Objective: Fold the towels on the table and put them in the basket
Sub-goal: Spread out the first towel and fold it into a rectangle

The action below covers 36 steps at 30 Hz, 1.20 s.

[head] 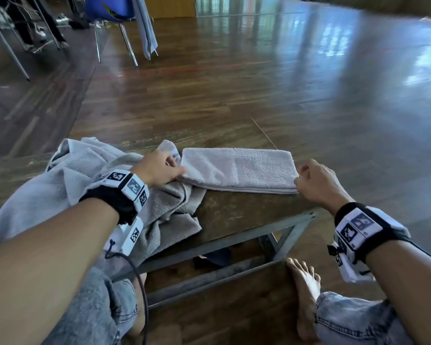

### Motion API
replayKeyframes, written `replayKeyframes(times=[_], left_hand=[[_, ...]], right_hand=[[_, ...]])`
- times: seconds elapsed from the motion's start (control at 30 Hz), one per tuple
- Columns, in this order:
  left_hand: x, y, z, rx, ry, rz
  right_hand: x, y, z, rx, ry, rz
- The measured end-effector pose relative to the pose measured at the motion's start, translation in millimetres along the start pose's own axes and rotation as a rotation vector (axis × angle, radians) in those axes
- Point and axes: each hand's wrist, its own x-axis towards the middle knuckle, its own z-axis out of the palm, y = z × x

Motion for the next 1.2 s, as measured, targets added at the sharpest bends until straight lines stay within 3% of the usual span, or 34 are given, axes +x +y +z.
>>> replayKeyframes(times=[0.3,0.6,0.7,0.8,0.9,1.0,1.1,1.2], left_hand=[[10,9,7,0.081,0.006,-0.051],[10,6,-3,0.042,0.136,-0.081],[8,7,0,0.049,0.115,-0.098],[7,10,5,0.096,0.160,-0.047],[6,19,10,0.070,0.195,0.190],[3,33,17,0.054,0.051,0.357],[0,44,29,0.257,-0.134,0.365],[0,47,35,0.350,-0.094,0.311]], right_hand=[[8,-3,11,-0.017,0.000,0.171],[6,-23,-10,-0.007,0.115,0.197],[1,-25,-9,-0.095,0.050,0.210],[-2,-22,-1,-0.180,0.045,0.090],[-4,-29,9,-0.149,0.012,-0.188],[-7,-38,23,-0.171,-0.148,-0.351],[-10,-40,37,-0.274,-0.158,-0.392],[-9,-42,40,-0.254,-0.091,-0.362]])
